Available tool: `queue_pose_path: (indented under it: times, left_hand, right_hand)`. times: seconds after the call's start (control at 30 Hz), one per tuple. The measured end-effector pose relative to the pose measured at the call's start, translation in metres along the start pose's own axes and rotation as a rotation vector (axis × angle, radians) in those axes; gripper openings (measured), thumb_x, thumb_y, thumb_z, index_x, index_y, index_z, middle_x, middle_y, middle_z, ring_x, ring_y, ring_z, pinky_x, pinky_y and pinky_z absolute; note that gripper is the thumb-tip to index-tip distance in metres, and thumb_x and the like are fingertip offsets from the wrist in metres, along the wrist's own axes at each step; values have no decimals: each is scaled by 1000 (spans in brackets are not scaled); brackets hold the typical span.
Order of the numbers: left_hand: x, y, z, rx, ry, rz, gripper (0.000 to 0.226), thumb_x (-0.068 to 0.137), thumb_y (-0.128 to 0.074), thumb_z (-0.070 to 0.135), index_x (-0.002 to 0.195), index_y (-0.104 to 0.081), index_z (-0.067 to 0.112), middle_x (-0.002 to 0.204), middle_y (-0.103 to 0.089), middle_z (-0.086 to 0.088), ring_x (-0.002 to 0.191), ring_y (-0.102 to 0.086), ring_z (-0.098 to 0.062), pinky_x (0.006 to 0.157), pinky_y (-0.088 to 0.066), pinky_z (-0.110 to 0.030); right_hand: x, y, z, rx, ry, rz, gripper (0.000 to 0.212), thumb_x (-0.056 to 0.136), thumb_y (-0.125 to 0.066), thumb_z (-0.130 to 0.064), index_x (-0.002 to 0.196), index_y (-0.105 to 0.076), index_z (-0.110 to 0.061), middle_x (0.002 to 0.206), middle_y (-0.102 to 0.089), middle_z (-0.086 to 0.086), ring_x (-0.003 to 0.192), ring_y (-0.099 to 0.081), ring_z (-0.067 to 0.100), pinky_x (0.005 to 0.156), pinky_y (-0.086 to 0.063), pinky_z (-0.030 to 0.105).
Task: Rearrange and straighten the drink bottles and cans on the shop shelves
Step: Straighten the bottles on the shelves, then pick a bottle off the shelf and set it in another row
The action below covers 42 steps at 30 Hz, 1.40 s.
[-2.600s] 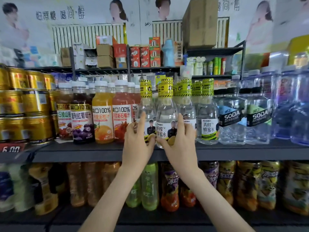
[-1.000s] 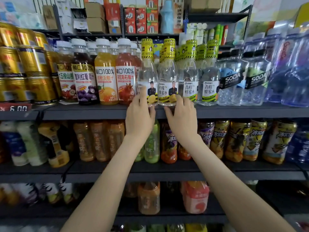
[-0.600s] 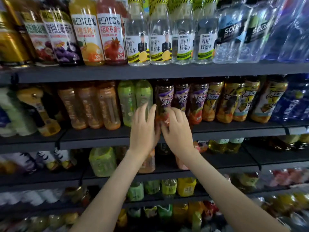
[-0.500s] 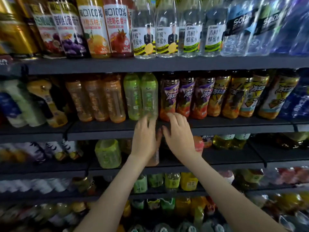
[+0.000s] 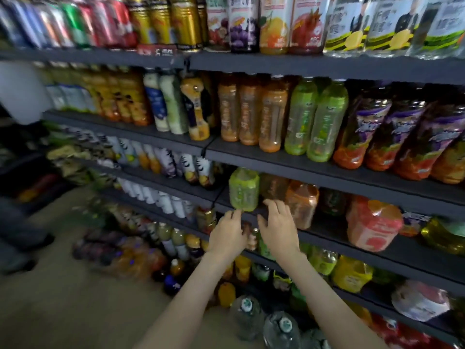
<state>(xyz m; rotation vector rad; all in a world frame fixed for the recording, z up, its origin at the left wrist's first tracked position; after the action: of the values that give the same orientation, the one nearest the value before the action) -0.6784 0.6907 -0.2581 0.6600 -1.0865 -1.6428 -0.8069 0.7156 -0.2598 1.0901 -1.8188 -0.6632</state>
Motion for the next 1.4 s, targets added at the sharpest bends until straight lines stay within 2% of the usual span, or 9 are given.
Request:
queue_pose_path:
  times: [0.13,0.3,0.5,0.63,0.77,0.9,1.1,1.23,1.4]
  left_hand:
    - [-20,19,-59,-22,105,50,37,96,-48,28,129,-47,13,121,-54,-10,111,-54,-30,82,-50,-39]
    - [-11,40,-114,7,155,44,37,97,-46,29,130,-45,12,124,-53,-11,112,-53,-30,81,-49,-39]
    - [28,51,-163,92,70,-43,47,97,-44,29,140,-32,18,129,-50,-11,112,-53,-30,77,-46,-37]
    - [49,46,-171,65,-7,-120,44,97,-45,28,138,-35,16,131,-49,-11,112,-53,-31,78,-47,-39]
    - [69,28,-155,92,-116,-231,48,97,-43,30,142,-32,17,134,-47,-11,117,-51,-30,80,-47,-39]
    - [74,2,-124,65,-236,-297,49,98,-45,33,143,-31,17,136,-48,-10,118,-52,-29,82,-48,-38]
    - [63,-33,-63,99,-359,-387,52,98,-46,31,145,-28,17,139,-46,-8,118,-53,-26,83,-50,-39]
    - [51,-51,-22,90,-388,-404,50,97,-47,31,143,-31,19,137,-48,-7,118,-54,-27,83,-49,-38]
    - [30,-76,41,95,-378,-386,52,97,-46,32,145,-29,18,139,-48,-8,118,-53,-28,84,-48,-38]
  right_hand:
    - [-9,-39,-49,59,51,-87,38,86,-67,-11,120,-58,4,114,-60,20,109,-56,38,94,-48,43]
    - [4,-82,-93,103,63,-190,42,94,-57,-14,134,-48,-4,130,-51,13,125,-44,30,103,-39,37]
    - [33,-135,-120,84,-71,-222,43,95,-54,-17,136,-45,-7,132,-48,11,126,-41,27,105,-37,34]
    - [33,-154,-121,39,-205,-246,42,96,-51,-17,136,-44,-7,133,-47,10,127,-40,27,105,-35,33]
    - [27,-148,-100,-21,-349,-204,38,96,-48,-17,132,-46,-5,130,-48,12,124,-41,28,103,-33,31]
    - [15,-126,-67,-62,-498,-177,42,97,-48,-19,137,-41,-5,135,-44,12,129,-38,28,106,-32,32]
    - [-10,-87,-19,-123,-619,-103,41,97,-50,-19,135,-43,-6,131,-45,9,128,-39,27,106,-34,32]
    - [-30,-60,12,-99,-674,-18,35,94,-53,-18,126,-47,-6,126,-49,10,121,-43,27,100,-37,32]
    - [-60,-18,59,-78,-686,1,42,95,-53,-19,134,-42,-6,132,-45,9,128,-39,26,105,-35,32]
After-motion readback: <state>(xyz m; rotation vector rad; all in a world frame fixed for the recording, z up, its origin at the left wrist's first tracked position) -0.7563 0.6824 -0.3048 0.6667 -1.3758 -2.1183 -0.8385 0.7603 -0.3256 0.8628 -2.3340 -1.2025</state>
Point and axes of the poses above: each hand's wrist, its own x-axis towards the middle knuckle, its own y-axis out of the back of the hand, z = x × y, the point moved 1 cm from there along x, towards the middle knuckle
